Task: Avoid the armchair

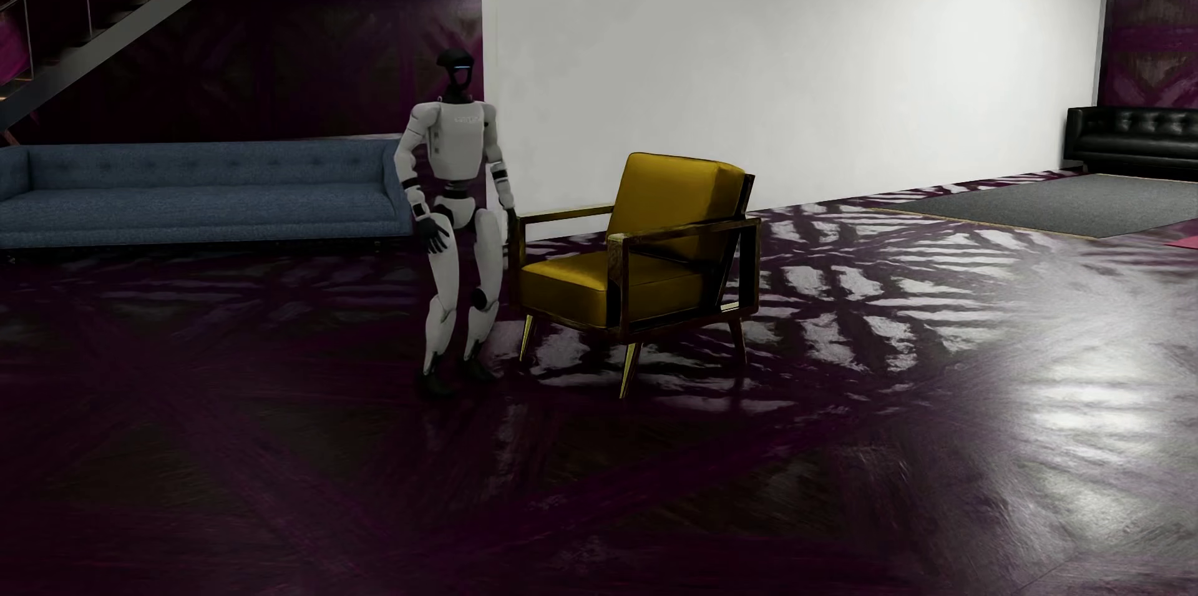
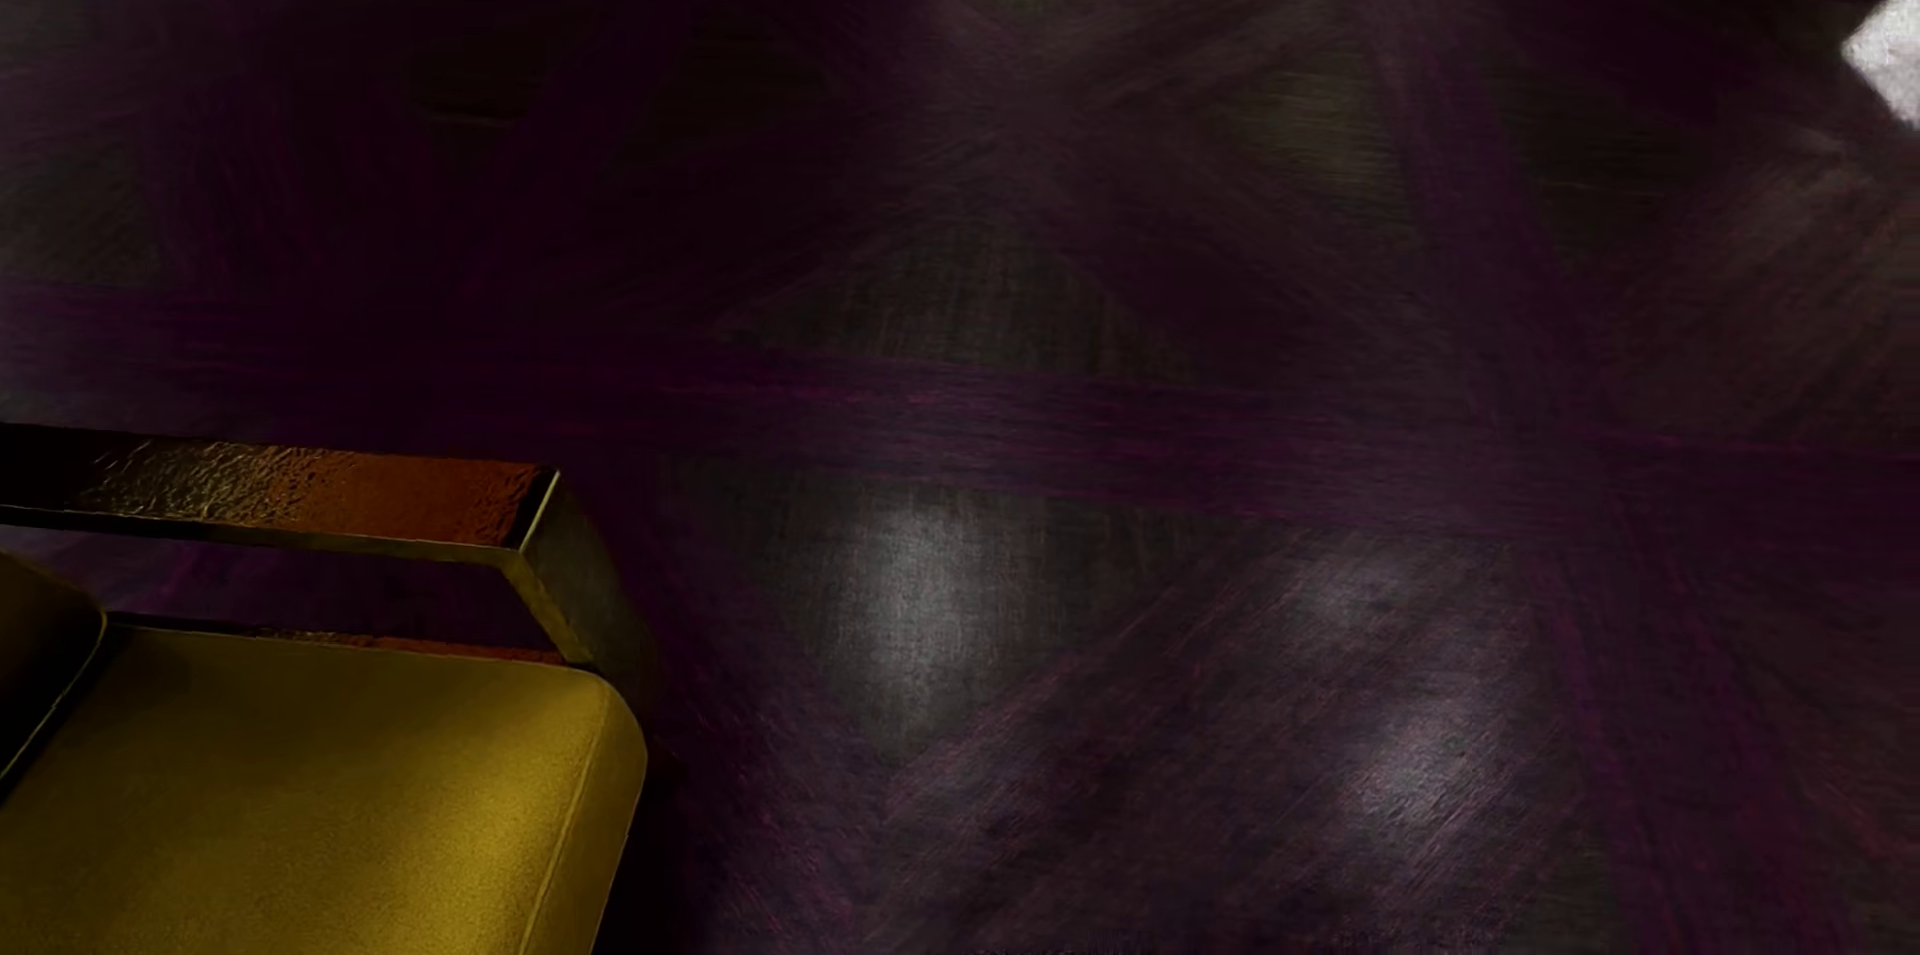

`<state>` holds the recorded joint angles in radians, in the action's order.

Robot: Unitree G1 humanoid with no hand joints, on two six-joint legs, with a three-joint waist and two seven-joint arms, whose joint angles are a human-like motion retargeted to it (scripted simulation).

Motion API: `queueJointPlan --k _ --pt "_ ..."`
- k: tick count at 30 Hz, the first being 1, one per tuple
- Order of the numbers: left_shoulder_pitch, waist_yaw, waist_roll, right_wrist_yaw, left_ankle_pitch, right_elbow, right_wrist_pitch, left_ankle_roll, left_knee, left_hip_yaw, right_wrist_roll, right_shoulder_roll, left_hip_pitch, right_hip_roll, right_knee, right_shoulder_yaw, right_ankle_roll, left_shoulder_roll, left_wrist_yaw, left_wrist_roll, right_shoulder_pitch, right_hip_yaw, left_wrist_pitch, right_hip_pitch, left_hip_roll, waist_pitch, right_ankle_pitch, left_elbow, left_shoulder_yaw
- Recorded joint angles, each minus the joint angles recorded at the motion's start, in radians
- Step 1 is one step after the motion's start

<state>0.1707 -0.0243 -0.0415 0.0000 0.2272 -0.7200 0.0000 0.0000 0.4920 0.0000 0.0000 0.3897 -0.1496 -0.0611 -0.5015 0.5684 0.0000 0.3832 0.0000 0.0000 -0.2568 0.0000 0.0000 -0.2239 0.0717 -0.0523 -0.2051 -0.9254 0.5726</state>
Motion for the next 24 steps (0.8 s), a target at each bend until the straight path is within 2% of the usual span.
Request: queueJointPlan --k 5,8,12,14,16,20,24 --pt "0.001 -0.026 -0.001 0.000 0.049 -0.066 0.000 0.000 0.001 0.000 0.000 0.009 0.022 -0.020 -0.033 0.009 0.000 0.006 0.000 0.000 -0.021 0.000 0.000 -0.018 0.011 -0.011 -0.021 0.034 -0.037" --pt "0.005 -0.038 -0.003 0.000 0.060 -0.110 0.000 0.000 0.103 0.000 0.000 0.014 -0.045 -0.046 -0.033 0.014 0.000 0.009 0.000 0.000 -0.030 0.000 0.000 -0.004 0.033 -0.009 -0.055 0.043 -0.071" --pt "-0.005 0.001 0.010 0.000 -0.121 -0.146 0.000 0.000 0.541 0.000 0.000 0.023 -0.298 -0.058 -0.009 0.034 0.000 0.009 0.000 0.000 -0.035 0.000 0.000 0.059 0.080 0.025 -0.110 0.050 -0.117" --pt "0.003 0.047 0.031 0.000 -0.051 -0.142 0.000 0.000 0.772 0.000 0.000 0.033 -0.418 -0.047 -0.001 0.039 0.000 0.008 0.000 0.000 -0.041 0.000 0.000 0.103 0.070 0.040 -0.133 0.071 -0.138" --pt "0.020 0.095 0.055 0.000 0.028 -0.138 0.000 0.000 0.901 0.000 0.000 0.043 -0.512 -0.029 -0.006 0.036 0.000 0.007 0.000 0.000 -0.044 0.000 0.000 0.137 0.045 0.050 -0.150 0.088 -0.147" --pt "0.052 0.168 0.078 0.000 -0.062 -0.138 0.000 0.000 0.805 0.000 0.000 0.056 -0.630 0.004 -0.022 0.026 0.000 0.003 0.000 0.000 -0.022 0.000 0.000 0.194 -0.001 0.065 -0.182 0.055 -0.127" --pt "0.075 0.216 0.070 0.000 -0.208 -0.139 0.000 0.000 0.446 0.000 0.000 0.052 -0.614 0.021 -0.009 0.037 0.000 0.001 0.000 0.000 0.019 0.000 0.000 0.273 -0.010 0.074 -0.187 -0.018 -0.065"
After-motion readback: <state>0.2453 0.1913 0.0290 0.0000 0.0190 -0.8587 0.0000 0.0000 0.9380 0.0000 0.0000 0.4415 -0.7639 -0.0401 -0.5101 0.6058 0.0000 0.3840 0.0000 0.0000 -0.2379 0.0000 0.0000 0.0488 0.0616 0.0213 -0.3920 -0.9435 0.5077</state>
